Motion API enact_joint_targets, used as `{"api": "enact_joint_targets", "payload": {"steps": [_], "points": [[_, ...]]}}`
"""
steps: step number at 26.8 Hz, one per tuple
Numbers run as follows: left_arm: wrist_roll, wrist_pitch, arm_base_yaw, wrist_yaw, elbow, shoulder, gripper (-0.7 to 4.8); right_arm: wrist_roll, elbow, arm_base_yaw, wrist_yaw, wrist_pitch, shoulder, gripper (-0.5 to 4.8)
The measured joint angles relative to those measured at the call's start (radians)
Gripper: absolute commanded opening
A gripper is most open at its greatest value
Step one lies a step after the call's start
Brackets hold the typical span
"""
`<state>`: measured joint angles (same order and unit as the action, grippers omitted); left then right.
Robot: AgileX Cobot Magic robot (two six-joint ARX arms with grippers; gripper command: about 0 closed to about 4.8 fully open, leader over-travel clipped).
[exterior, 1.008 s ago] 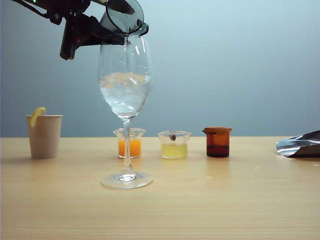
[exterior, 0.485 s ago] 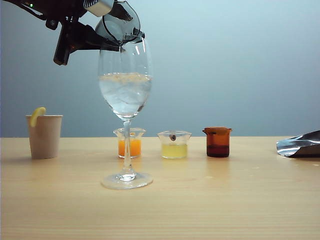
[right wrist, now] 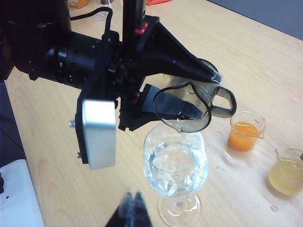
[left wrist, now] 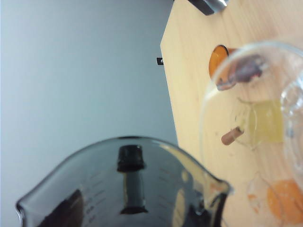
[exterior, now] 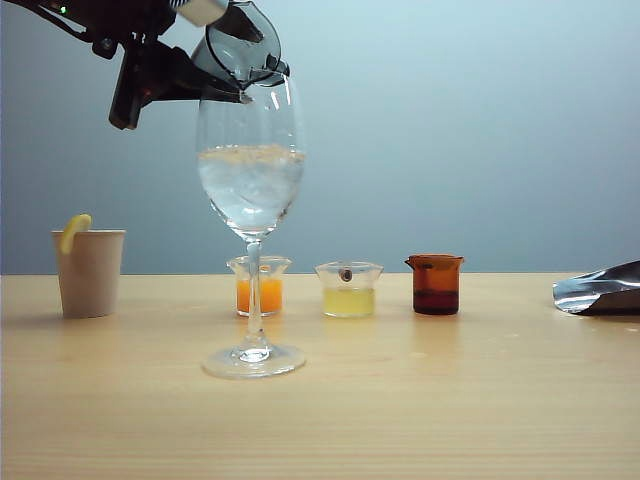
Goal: Pick up the first measuring cup from the left, pour the coconut rum inside into the goblet, and finally put the measuring cup back in its original place.
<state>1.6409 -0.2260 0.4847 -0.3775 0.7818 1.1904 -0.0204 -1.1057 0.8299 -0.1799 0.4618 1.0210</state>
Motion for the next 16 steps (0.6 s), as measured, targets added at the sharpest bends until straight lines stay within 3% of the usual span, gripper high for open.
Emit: {"api": "enact_joint_targets", "payload": {"steps": [4,8,11,13,16], "points": [[-0.221,-0.048,0.0,0.0,0.0,0.0,1.43,0.0,0.0,0.0,0.0,0.0,0.0,-0.09],[-0.55,-0.107,-0.001,0.029,0.0,0.0,1.43,0.0,0.0,0.0,0.0,-0.003,0.0,-0.09],[-0.729,-0.109,-0.003,0.074,0.0,0.0,1.43,0.0,0.001,0.0,0.0,-0.047,0.001,-0.09],[-0.839,-0.109,-0.011,0.104,0.0,0.0,1.43,-0.001,0.001,0.0,0.0,-0.09,0.004,-0.09],[-0.911,-0.113,-0.068,0.106,0.0,0.014,1.43,0.0,0.001,0.0,0.0,-0.122,0.015,-0.09]]}}
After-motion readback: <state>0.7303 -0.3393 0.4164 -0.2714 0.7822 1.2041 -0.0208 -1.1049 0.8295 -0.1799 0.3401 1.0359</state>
